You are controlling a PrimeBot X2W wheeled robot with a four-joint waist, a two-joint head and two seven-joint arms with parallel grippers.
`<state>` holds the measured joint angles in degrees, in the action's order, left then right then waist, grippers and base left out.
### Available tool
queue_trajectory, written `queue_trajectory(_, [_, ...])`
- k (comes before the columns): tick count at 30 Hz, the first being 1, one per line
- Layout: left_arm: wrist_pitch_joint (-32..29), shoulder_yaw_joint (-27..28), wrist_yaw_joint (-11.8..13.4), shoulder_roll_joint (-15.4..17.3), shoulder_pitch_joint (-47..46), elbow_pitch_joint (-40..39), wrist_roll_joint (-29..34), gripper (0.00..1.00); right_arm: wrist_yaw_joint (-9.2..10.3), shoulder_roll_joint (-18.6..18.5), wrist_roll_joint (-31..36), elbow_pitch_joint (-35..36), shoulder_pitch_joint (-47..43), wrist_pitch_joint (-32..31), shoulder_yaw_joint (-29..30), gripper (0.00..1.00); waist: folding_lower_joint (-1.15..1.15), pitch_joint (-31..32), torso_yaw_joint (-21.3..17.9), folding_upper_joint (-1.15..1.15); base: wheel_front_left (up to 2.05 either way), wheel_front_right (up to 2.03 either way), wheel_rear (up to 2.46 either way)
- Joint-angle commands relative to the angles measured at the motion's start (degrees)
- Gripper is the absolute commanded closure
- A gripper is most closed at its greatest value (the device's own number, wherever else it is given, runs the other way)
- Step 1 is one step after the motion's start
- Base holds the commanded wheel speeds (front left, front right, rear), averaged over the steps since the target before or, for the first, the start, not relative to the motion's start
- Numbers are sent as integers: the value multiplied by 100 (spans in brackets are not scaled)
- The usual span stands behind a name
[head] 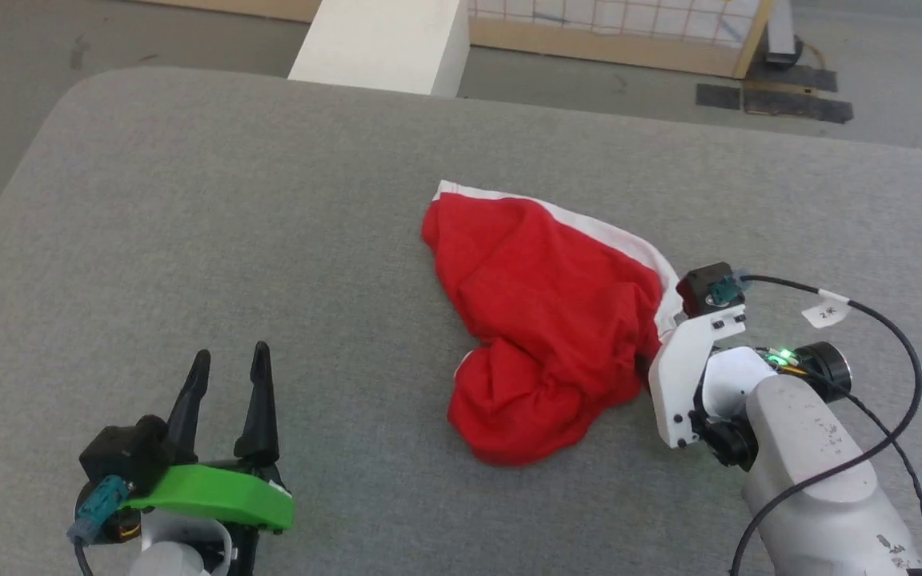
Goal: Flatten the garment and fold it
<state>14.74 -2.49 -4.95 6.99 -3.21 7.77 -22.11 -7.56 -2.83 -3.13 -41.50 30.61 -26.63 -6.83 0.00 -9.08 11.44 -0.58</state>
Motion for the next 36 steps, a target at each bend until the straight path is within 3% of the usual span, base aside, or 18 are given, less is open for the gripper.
queue_trajectory(1, [26,35,-38,-29,-103,27,103,0,8,-5,7,-81,69,43,-13,90,0,-111,111,58,0,0,0])
queue_trajectory(2, [26,57,-62,-42,-115,50,129,0,8,-5,24,-120,81,88,-29,100,0,-104,108,58,0,0,0])
queue_trajectory(8, [26,109,-137,-123,-106,132,194,0,8,-43,367,-49,118,-8,337,100,0,27,3,58,0,0,0])
queue_trajectory(16, [26,32,-201,-177,-166,213,250,0,8,-832,1135,664,426,-457,1395,100,0,55,-9,58,0,0,0])
queue_trajectory(19, [26,3,-216,-177,-217,248,248,0,8,-752,1551,883,349,-432,1809,100,0,47,24,58,0,0,0])
queue_trajectory(20, [26,2,-220,-172,-223,261,245,0,8,-657,1627,868,270,-516,1909,66,0,55,28,58,0,0,0])
queue_trajectory(21, [26,0,-224,-165,-220,274,246,0,8,-573,1657,860,213,-589,1987,0,0,65,29,58,0,0,0])
queue_trajectory(24, [26,0,-231,-139,-190,314,244,0,8,-430,1665,949,103,-497,2242,0,0,107,23,58,0,0,0])
queue_trajectory(30, [26,-6,-239,-99,-96,411,247,0,8,-151,1409,1658,-179,371,2942,0,0,282,-32,58,0,0,0])
queue_trajectory(36, [26,-60,-242,-121,-35,519,188,0,8,-11,528,2470,-1029,1209,2875,0,0,511,-193,58,0,0,0])
